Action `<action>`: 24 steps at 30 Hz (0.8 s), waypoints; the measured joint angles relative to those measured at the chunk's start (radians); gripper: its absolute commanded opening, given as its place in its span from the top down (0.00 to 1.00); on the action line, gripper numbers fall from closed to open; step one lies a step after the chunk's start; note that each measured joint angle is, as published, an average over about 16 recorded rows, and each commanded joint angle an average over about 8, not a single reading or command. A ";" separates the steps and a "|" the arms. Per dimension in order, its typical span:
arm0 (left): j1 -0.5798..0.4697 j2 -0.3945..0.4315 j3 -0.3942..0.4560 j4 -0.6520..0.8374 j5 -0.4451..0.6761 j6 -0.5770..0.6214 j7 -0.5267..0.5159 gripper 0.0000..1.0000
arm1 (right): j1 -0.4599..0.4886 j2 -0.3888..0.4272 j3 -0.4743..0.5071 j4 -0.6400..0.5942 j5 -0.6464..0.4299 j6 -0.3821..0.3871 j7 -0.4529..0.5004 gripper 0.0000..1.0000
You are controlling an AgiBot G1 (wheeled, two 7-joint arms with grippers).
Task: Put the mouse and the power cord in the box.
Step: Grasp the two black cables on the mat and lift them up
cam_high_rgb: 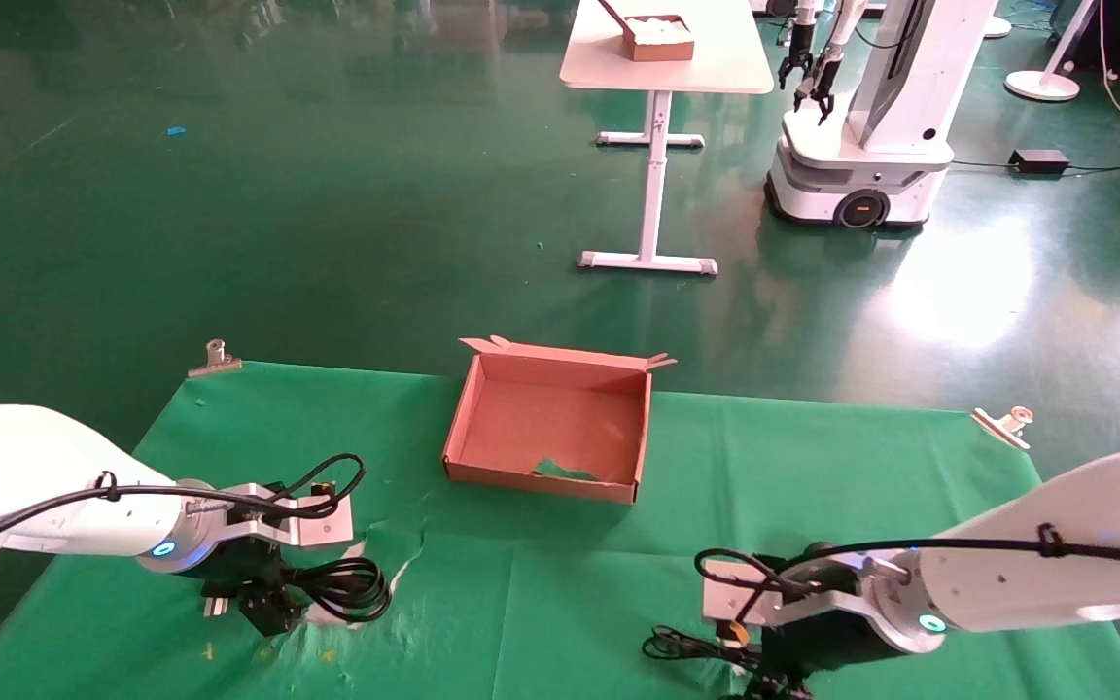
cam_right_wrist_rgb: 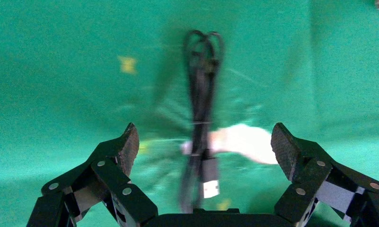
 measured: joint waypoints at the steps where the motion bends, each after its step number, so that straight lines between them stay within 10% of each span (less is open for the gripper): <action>1: 0.000 0.000 0.000 0.001 0.000 0.000 0.001 0.45 | 0.000 -0.005 -0.003 -0.005 -0.007 0.005 -0.003 0.43; 6: -0.002 0.002 0.000 0.006 -0.001 -0.002 0.003 1.00 | -0.004 -0.018 -0.013 -0.016 -0.028 0.025 -0.013 1.00; 24: -0.001 0.001 0.000 0.004 -0.002 -0.002 0.003 1.00 | -0.005 -0.012 -0.009 -0.011 -0.020 0.021 -0.013 1.00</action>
